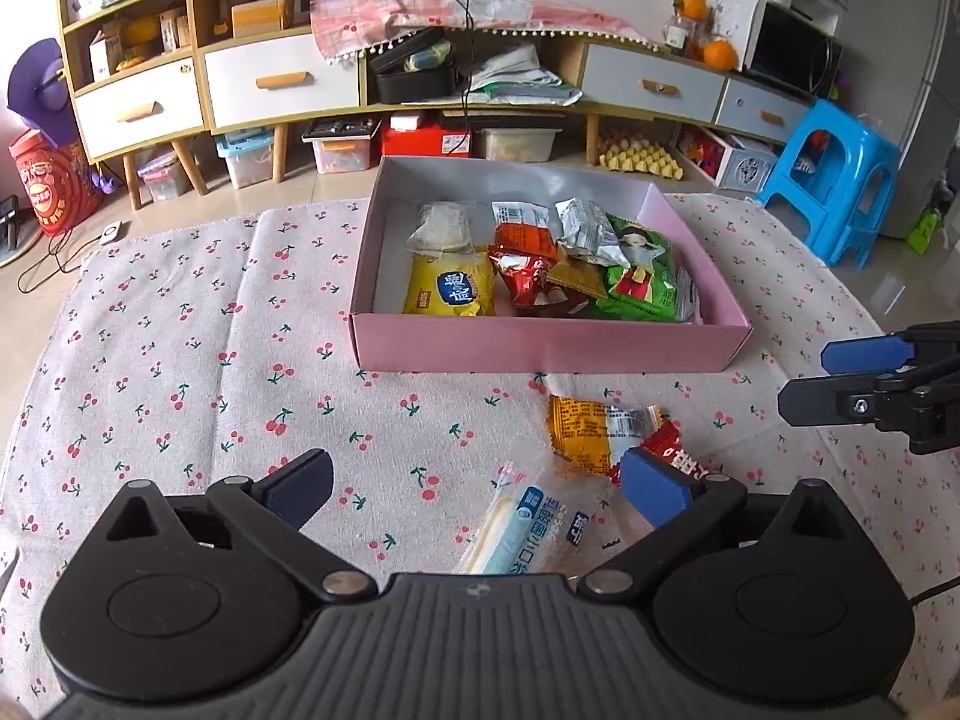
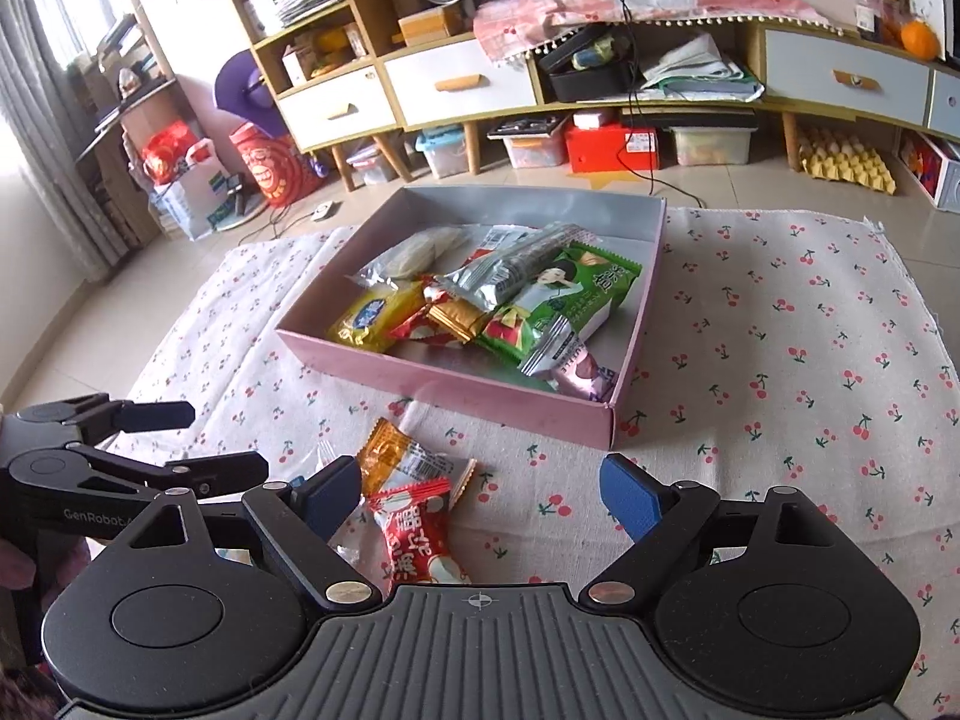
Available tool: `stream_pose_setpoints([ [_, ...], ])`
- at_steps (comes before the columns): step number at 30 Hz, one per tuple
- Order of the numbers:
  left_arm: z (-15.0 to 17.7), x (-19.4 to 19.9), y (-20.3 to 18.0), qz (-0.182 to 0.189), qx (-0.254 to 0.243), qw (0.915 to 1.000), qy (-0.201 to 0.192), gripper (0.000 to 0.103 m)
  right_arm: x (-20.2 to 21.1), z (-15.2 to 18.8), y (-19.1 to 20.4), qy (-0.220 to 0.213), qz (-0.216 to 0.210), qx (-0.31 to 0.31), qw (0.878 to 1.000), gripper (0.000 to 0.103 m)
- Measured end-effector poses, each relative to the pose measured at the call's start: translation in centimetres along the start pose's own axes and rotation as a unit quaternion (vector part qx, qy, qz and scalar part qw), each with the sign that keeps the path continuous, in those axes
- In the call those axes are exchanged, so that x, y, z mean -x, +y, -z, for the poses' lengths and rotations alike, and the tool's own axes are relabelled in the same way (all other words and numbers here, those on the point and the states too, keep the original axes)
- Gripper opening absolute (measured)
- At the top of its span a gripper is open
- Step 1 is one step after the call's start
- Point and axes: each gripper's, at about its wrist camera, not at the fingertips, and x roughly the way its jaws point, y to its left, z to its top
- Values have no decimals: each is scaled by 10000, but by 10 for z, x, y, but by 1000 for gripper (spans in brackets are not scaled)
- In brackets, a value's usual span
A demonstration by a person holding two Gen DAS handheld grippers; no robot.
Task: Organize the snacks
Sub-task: 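Withdraw both tools toward the remaining snacks, then grasp the white pastry bag with the left tool while the right tool grasps the red candy bag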
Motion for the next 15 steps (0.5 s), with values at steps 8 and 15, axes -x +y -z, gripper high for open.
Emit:
stream_pose_setpoints([
  [8, 24, -5, 11, 16, -427, 9988, 241, 102, -19, 22, 21, 292, 209, 675, 9971, 89],
  [15, 35, -12, 14, 208, -545, 9968, 554, 95, -43, 33, 36, 656, 373, 844, 9936, 89],
])
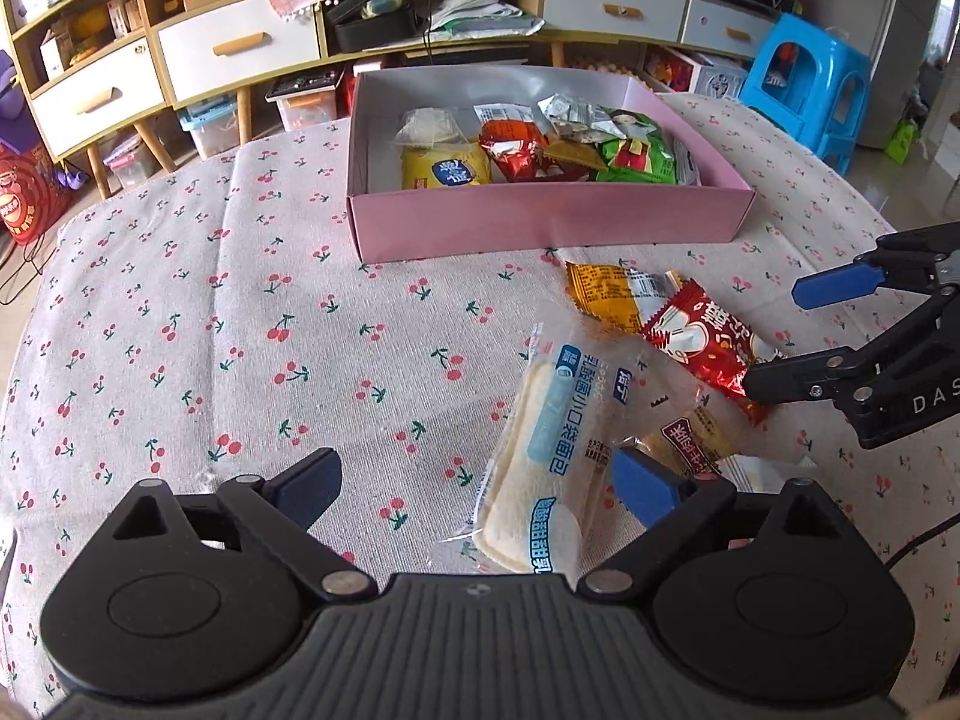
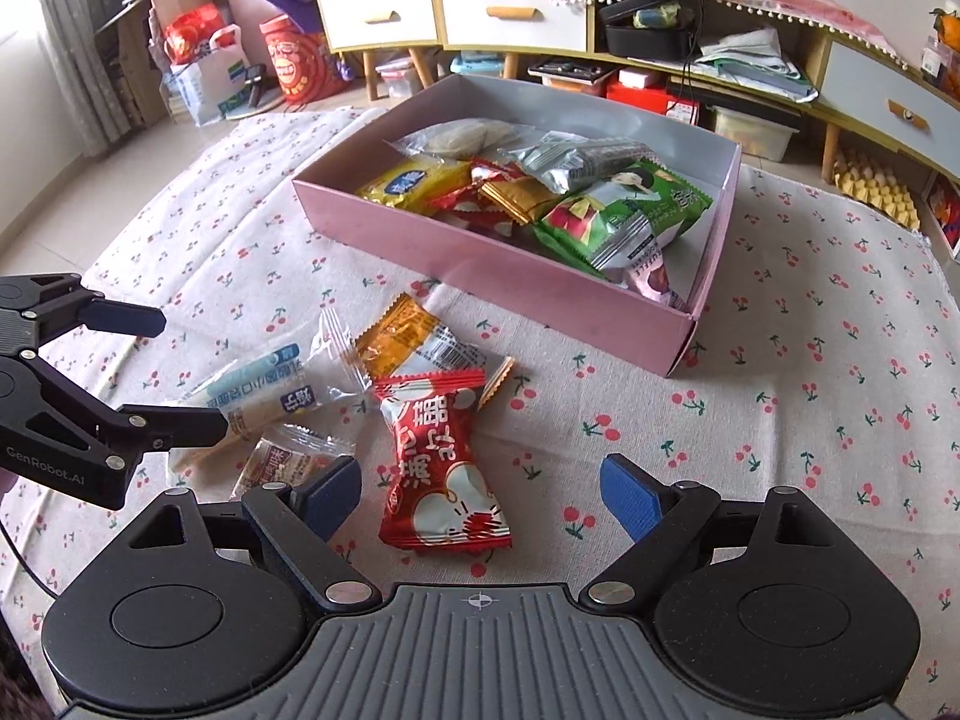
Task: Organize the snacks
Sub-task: 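Grasp the white pastry bag with the left tool while the right tool grasps the red candy bag, then carry both held bags over the pink box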
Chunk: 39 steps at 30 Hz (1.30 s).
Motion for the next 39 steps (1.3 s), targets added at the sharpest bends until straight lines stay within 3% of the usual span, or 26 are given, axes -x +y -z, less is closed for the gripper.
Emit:
stream_pose_setpoints([
  [7, 5, -10, -3, 48, -182, 9994, 287, 82, -17, 5, 8, 269, 139, -19, 9995, 89],
  [13, 6, -8, -3, 37, -164, 9995, 255, 81, -18, 6, 10, 202, 269, 33, 9994, 89],
  [16, 4, -7, -3, 86, -142, 9996, 238, 73, -19, 4, 10, 155, 317, 17, 9994, 89],
  [23, 0, -5, -6, 142, -175, 9996, 175, 41, -16, 2, 12, -36, 388, 96, 9992, 85],
  [27, -2, -5, -5, 132, -128, 9997, 184, 36, -16, 0, 16, -54, 309, 195, 9993, 67],
  [29, -3, -3, -2, 140, -32, 9997, 182, 34, -16, 0, 17, -28, 235, 186, 9995, 49],
  [31, -5, -1, 1, 127, 76, 9998, 151, 33, -16, -1, 18, -20, 165, 169, 9997, 40],
  [39, -11, 8, 10, 128, 327, 9994, -33, 32, -8, -8, 19, -147, 63, 108, 9998, 36],
])
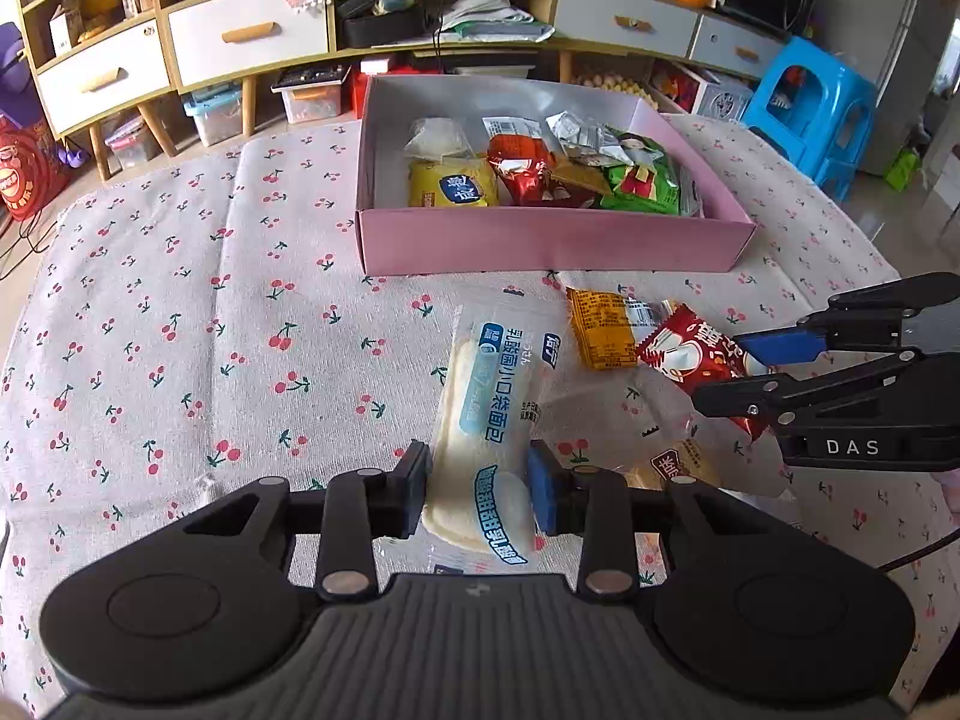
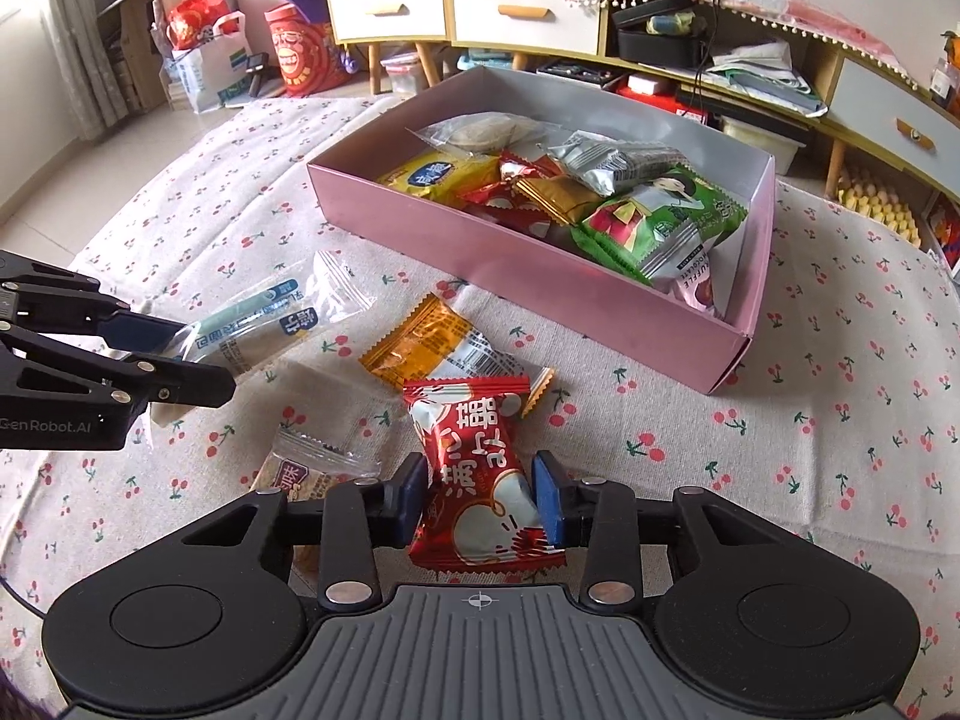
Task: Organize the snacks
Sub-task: 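Carry both held bags over the pink box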
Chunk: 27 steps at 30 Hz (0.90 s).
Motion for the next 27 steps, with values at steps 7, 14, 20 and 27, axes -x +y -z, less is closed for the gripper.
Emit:
stream_pose_setpoints([
  [7, -7, 3, 4, 12, 178, 9998, 2, 31, 11, -9, -5, -70, -109, -243, 9996, 36],
  [14, -23, 13, 16, 78, 532, 9983, -233, 31, 22, -23, -21, -223, -273, -692, 9970, 36],
  [20, -37, 9, 25, 98, 922, 9951, -340, 31, 30, -38, -39, -466, -292, -1157, 9918, 36],
  [27, -55, 6, 23, 161, 1232, 9903, -616, 31, 32, -59, -53, -753, -367, -1712, 9817, 36],
])
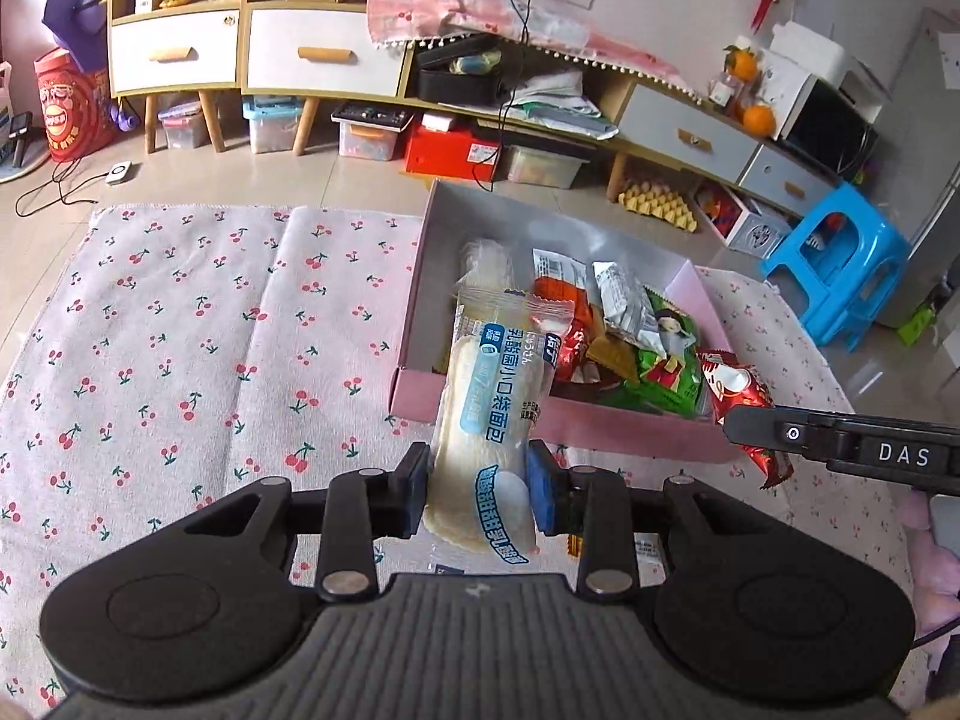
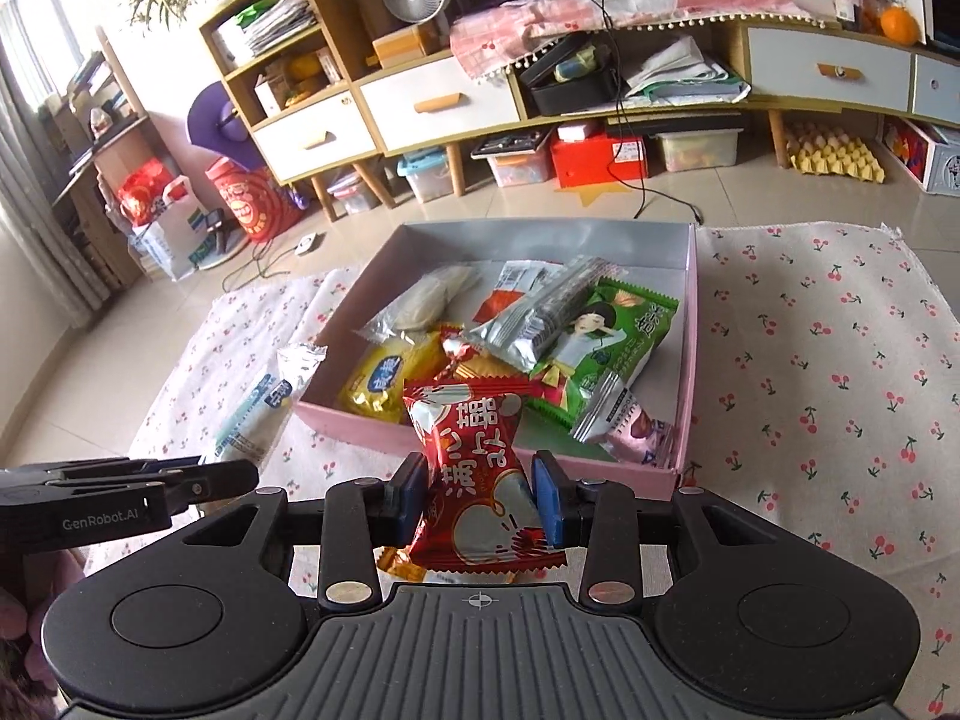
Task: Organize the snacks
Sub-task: 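Carry both held bags over the pink box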
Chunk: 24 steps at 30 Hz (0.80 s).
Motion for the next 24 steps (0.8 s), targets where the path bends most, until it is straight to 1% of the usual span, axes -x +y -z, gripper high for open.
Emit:
stream_pose_setpoints([
  [7, -13, -13, -2, 23, 279, 9993, -240, 31, -17, -14, -4, -176, -33, -437, 9989, 36],
  [10, -19, -18, -3, -38, 390, 9983, -437, 31, -25, -18, -4, -279, 15, -490, 9984, 36],
  [15, -23, -30, -4, -75, 551, 9961, -684, 31, -42, -22, -1, -269, -93, -660, 9974, 36],
  [19, -23, -39, -7, -178, 579, 9952, -771, 31, -54, -22, 6, -268, -271, -742, 9965, 36],
  [24, -22, -44, -8, -309, 489, 9944, -885, 31, -66, -22, 7, -251, -328, -928, 9948, 37],
])
